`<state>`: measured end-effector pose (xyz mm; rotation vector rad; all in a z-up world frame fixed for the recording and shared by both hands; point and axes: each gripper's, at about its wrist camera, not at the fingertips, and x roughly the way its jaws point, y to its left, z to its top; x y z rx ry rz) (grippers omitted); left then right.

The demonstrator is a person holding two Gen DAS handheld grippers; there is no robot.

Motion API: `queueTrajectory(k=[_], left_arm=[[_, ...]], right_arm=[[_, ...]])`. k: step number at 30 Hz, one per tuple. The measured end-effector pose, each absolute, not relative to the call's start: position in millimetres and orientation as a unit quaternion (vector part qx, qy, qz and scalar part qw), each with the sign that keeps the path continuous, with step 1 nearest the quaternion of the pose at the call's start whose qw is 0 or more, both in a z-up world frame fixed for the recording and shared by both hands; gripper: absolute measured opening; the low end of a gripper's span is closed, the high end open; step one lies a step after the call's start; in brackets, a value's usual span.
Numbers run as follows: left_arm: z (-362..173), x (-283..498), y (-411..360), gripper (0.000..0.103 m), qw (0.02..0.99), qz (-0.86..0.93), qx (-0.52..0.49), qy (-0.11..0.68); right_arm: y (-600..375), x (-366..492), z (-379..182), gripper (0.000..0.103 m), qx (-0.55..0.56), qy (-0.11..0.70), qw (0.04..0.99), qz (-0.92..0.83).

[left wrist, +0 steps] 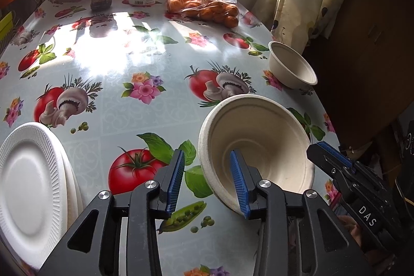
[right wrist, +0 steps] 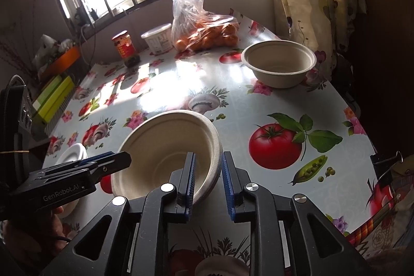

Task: Organize plates and bowls
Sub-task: 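Lower the held bowls onto the table and open both grippers, then move both grippers toward the remaining beige bowls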

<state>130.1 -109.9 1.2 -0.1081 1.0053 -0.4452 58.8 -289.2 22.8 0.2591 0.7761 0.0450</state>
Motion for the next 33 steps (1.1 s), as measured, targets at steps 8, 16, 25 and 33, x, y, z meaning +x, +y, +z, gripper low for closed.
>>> queueTrajectory(k=[8, 16, 25, 33], left_arm=[[10.5, 128.2, -106.7, 0.04, 0.857, -0.208, -0.042, 0.47], [24.4, 129.0, -110.3, 0.04, 0.861, -0.221, -0.013, 0.457], [43.7, 141.5, -126.8, 0.041, 0.861, -0.256, 0.01, 0.44], [56.2, 154.5, -147.1, 0.041, 0.859, -0.276, 0.026, 0.43]], right_arm=[[-286.5, 57.0, 27.7, 0.03, 0.135, 0.37, 0.919, 0.02], [-284.5, 55.0, 35.3, 0.035, 0.141, 0.36, 0.922, 0.005], [-292.2, 52.9, 44.7, 0.04, 0.145, 0.353, 0.924, -0.021], [-311.1, 58.1, 55.2, 0.04, 0.147, 0.344, 0.926, -0.05]])
